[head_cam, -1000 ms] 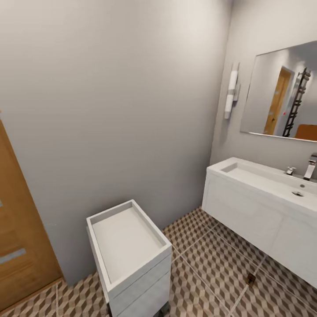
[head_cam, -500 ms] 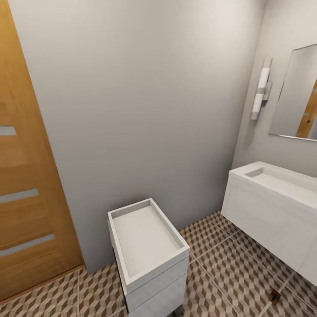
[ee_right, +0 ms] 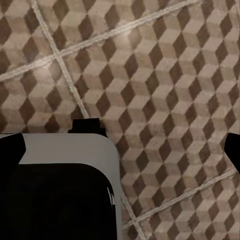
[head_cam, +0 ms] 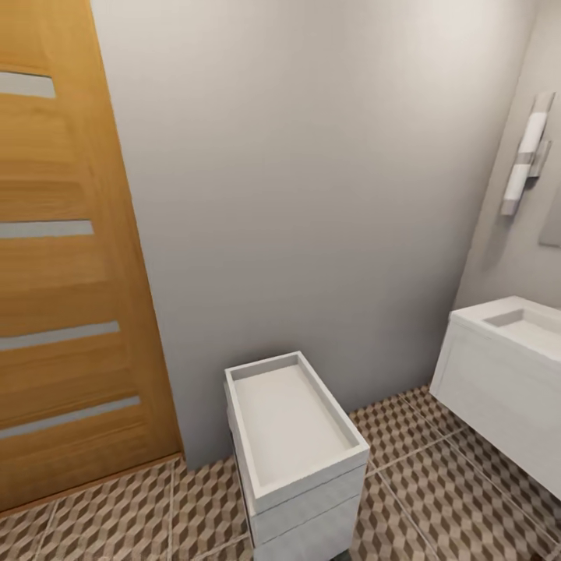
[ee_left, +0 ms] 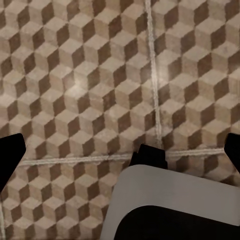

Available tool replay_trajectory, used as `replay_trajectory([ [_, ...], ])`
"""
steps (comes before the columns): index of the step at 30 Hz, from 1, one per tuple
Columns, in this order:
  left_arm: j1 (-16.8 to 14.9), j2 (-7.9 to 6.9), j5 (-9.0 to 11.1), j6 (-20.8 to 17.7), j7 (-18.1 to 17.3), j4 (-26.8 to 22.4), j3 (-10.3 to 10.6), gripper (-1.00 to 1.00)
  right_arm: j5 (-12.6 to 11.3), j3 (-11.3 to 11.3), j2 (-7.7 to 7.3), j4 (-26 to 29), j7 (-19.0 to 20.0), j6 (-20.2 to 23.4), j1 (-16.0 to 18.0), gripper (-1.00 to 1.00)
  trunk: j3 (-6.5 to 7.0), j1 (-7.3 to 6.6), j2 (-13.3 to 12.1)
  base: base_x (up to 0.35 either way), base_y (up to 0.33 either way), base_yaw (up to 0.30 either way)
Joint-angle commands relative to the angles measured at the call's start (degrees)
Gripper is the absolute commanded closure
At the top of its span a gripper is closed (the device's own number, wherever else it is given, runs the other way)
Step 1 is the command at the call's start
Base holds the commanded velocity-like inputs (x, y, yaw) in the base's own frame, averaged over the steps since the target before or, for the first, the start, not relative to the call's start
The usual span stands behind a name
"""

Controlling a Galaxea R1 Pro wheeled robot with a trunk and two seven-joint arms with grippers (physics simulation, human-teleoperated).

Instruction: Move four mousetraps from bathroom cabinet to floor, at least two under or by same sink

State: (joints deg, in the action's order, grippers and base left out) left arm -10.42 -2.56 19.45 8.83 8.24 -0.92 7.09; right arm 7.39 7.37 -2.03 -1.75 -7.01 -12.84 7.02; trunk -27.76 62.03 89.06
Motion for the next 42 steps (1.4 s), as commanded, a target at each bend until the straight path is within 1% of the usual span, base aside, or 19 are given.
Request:
replay_trajectory([
  [1, -0.04, 0.01, 0.41, 0.14, 0.17, 0.03, 0.48, -1.0, 0.61, 0.47, -0.03, -0.19, -0.2, -0.34, 0.08, -1.0, -0.04, 0.0, 0.03, 0.0, 0.0, 0.289],
  [42, -0.04, 0.01, 0.41, 0.14, 0.13, 0.0, 0.47, -1.0, 0.61, 0.46, -0.05, -0.19, -0.2, -0.32, 0.08, -1.0, 0.98, 0.0, 0.03, 0.0, 0.0, 0.289],
])
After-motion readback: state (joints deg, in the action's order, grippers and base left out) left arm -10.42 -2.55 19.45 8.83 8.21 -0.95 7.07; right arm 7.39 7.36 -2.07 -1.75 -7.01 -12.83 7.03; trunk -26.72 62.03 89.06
